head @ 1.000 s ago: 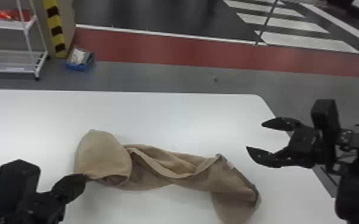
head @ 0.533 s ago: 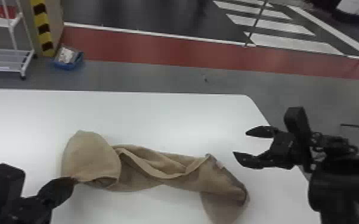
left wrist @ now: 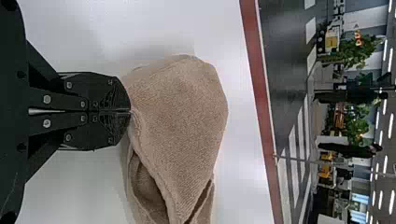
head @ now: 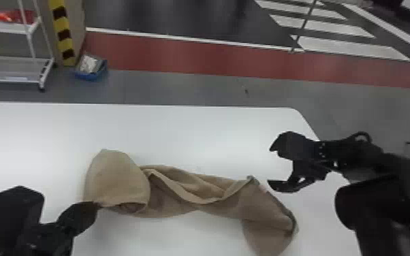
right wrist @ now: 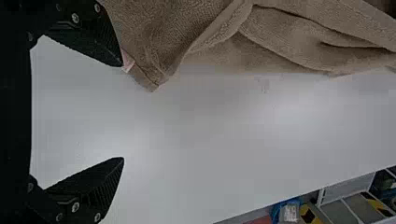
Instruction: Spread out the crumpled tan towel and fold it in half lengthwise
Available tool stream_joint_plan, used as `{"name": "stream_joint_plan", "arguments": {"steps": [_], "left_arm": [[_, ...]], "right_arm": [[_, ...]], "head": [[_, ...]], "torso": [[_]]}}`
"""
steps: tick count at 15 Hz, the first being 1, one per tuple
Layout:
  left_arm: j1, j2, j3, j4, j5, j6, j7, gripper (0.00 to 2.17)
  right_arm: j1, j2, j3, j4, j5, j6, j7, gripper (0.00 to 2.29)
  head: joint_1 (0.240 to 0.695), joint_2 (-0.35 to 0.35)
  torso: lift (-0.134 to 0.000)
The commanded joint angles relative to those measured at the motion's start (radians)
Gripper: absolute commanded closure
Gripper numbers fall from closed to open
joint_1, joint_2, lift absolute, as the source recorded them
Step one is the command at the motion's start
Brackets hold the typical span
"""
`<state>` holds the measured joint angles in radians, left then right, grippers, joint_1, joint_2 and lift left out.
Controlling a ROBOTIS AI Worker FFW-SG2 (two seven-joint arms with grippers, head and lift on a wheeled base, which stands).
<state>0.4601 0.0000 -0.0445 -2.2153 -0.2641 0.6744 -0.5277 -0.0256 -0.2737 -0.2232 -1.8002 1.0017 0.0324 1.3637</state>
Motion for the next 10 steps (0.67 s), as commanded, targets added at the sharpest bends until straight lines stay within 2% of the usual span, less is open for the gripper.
{"name": "stream_joint_plan", "arguments": {"steps": [1, 6, 10], "left_arm": [[0.002, -0.003, 0.0, 0.0, 0.0, 0.0, 0.0, 1.25], [0.008, -0.003, 0.003, -0.001, 0.0, 0.0, 0.0, 1.25], [0.011, -0.003, 0.003, -0.004, -0.001, 0.0, 0.0, 1.25]], "right_arm": [[-0.036, 0.001, 0.059, 0.061, 0.061, -0.005, 0.003, 0.19], [-0.071, 0.022, 0.16, 0.131, 0.112, -0.009, 0.003, 0.29], [-0.076, 0.031, 0.176, 0.134, 0.112, 0.001, 0.003, 0.44]], "head": [[0.695, -0.244], [0.695, -0.211], [0.695, -0.173]], "torso": [[-0.125], [-0.125], [-0.125]]}}
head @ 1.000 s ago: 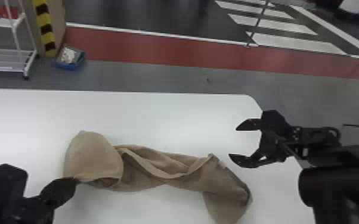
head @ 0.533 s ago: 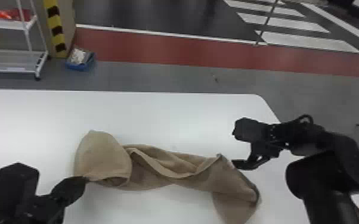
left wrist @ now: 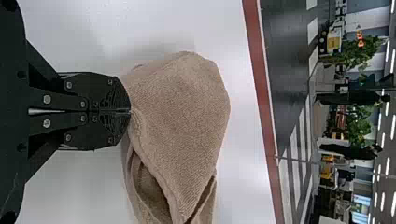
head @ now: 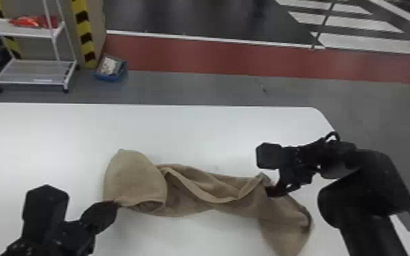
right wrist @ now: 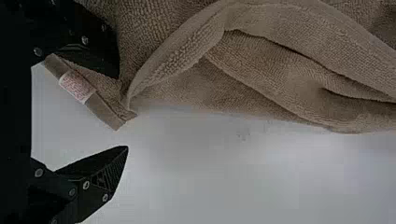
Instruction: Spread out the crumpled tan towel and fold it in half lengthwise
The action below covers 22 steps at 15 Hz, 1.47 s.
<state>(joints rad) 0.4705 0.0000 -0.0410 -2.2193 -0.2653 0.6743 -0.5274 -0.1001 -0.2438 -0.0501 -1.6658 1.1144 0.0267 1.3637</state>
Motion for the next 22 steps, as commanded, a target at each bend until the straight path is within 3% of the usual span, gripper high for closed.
{"name": "stream_joint_plan", "arguments": {"steps": [1, 13, 15, 18, 20, 22], "left_arm": [[0.0, -0.003, 0.0, 0.0, 0.0, 0.0, 0.0, 1.25], [0.02, -0.003, 0.001, -0.014, 0.0, -0.021, -0.003, 1.25], [0.022, -0.003, 0.001, -0.019, 0.0, -0.021, -0.003, 1.25], [0.025, -0.003, 0.001, -0.022, 0.0, -0.021, -0.005, 1.25], [0.026, -0.003, 0.001, -0.022, 0.0, -0.025, -0.005, 1.25], [0.03, -0.003, 0.003, -0.028, 0.0, -0.025, -0.005, 1.25]], "right_arm": [[-0.001, 0.001, 0.001, 0.0, -0.004, 0.009, 0.003, 0.48], [-0.027, 0.015, 0.001, 0.04, 0.008, 0.074, 0.003, 0.51], [-0.027, 0.02, -0.004, 0.041, 0.012, 0.074, 0.003, 0.8], [-0.021, 0.021, -0.011, 0.043, 0.013, 0.077, 0.003, 0.8], [-0.02, 0.021, -0.024, 0.041, -0.002, 0.08, 0.003, 1.19], [-0.01, 0.021, -0.042, 0.031, -0.015, 0.083, 0.003, 1.3]], "head": [[0.695, -0.17], [0.695, -0.174], [0.695, -0.176], [0.695, -0.179], [0.695, -0.182], [0.695, -0.186]], "torso": [[-0.125], [-0.125], [-0.125], [-0.125], [-0.125], [-0.125]]}}
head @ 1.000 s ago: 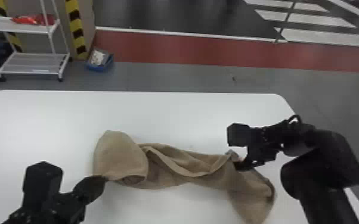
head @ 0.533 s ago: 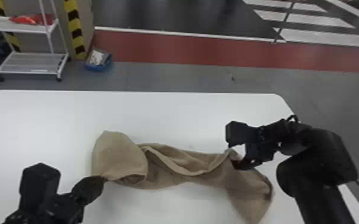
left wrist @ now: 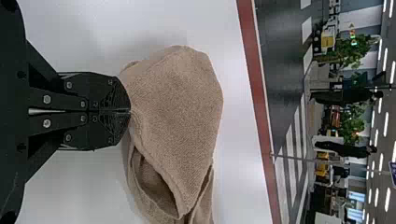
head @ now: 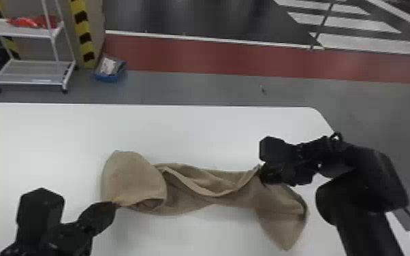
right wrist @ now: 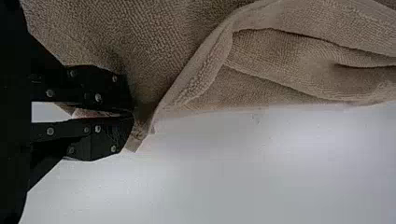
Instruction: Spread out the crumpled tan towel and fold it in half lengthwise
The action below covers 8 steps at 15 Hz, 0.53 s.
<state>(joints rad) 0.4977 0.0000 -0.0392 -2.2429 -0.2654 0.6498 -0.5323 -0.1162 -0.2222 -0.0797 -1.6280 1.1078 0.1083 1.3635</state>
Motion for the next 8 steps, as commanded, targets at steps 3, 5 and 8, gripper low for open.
{"name": "stream_joint_plan", "arguments": {"steps": [3, 5, 8], "left_arm": [[0.008, -0.003, 0.001, -0.015, 0.0, 0.0, -0.003, 1.25], [0.013, -0.003, -0.001, -0.024, 0.0, 0.0, -0.003, 1.25], [0.007, -0.003, -0.011, -0.029, -0.006, 0.006, -0.002, 1.25]], "right_arm": [[0.013, -0.002, -0.058, -0.05, -0.051, 0.017, 0.004, 1.3], [0.015, -0.008, -0.112, -0.102, -0.106, 0.032, 0.004, 1.3], [0.001, -0.012, -0.213, -0.185, -0.186, 0.057, 0.004, 1.3]], "head": [[0.695, -0.195], [0.695, -0.202], [0.695, -0.23]], "torso": [[-0.125], [-0.125], [-0.125]]}}
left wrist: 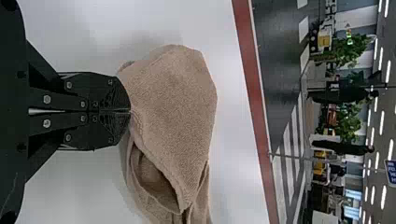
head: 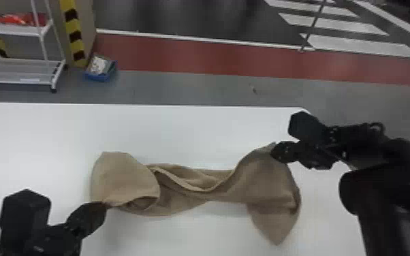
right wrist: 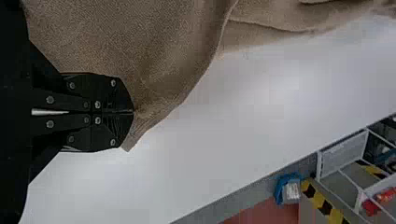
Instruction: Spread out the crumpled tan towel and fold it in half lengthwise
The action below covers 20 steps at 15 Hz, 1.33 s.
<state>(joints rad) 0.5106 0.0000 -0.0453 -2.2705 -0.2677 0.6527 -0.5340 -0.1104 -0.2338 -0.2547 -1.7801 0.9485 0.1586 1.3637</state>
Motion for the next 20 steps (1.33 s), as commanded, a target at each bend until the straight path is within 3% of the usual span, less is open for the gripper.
{"name": "stream_joint_plan", "arguments": {"steps": [1, 5, 7, 10, 12, 15, 16, 18, 20], "left_arm": [[-0.02, -0.003, -0.013, -0.001, -0.013, 0.022, 0.0, 1.25], [-0.187, -0.003, -0.031, 0.0, 0.025, 0.246, -0.02, 1.25], [-0.313, -0.003, -0.024, 0.016, 0.027, 0.374, -0.038, 1.25], [-0.532, -0.003, -0.016, 0.121, 0.025, 0.54, -0.067, 1.25], [-0.673, -0.003, -0.015, 0.243, 0.021, 0.565, -0.064, 1.25], [-0.883, -0.003, 0.01, 0.43, 0.021, 0.568, -0.049, 1.25], [-0.919, -0.003, 0.027, 0.436, 0.024, 0.568, -0.049, 1.25], [-0.945, -0.003, 0.061, 0.39, 0.027, 0.604, -0.07, 1.25], [-0.911, -0.003, 0.085, 0.324, 0.03, 0.62, -0.086, 1.25]], "right_arm": [[-0.005, -0.001, -0.055, -0.056, -0.042, 0.049, 0.003, 1.3], [0.018, 0.008, -0.044, -0.121, -0.062, 0.316, -0.017, 1.3], [-0.014, 0.011, -0.028, -0.125, -0.073, 0.427, -0.163, 1.3], [-0.117, 0.011, 0.003, -0.09, -0.096, 0.525, -0.276, 1.3], [-0.199, 0.014, 0.032, -0.019, -0.102, 0.568, -0.384, 1.72], [-0.368, 0.021, 0.032, 0.117, -0.116, 0.565, -0.459, 1.72], [-0.41, 0.03, 0.023, 0.13, -0.122, 0.565, -0.46, 1.72], [-0.443, 0.028, 0.014, 0.125, -0.157, 0.574, -0.46, 1.72], [-0.437, -0.005, -0.008, 0.108, -0.238, 0.568, -0.457, 1.72]], "head": [[0.695, -0.239], [0.695, -0.275], [0.695, -0.289], [0.695, -0.295], [0.695, -0.279], [0.643, -0.266], [0.599, -0.252], [0.554, -0.238], [0.509, -0.225]], "torso": [[-0.125], [-0.125], [-0.125], [-0.125], [-0.125], [-0.125], [-0.125], [-0.125], [-0.125]]}}
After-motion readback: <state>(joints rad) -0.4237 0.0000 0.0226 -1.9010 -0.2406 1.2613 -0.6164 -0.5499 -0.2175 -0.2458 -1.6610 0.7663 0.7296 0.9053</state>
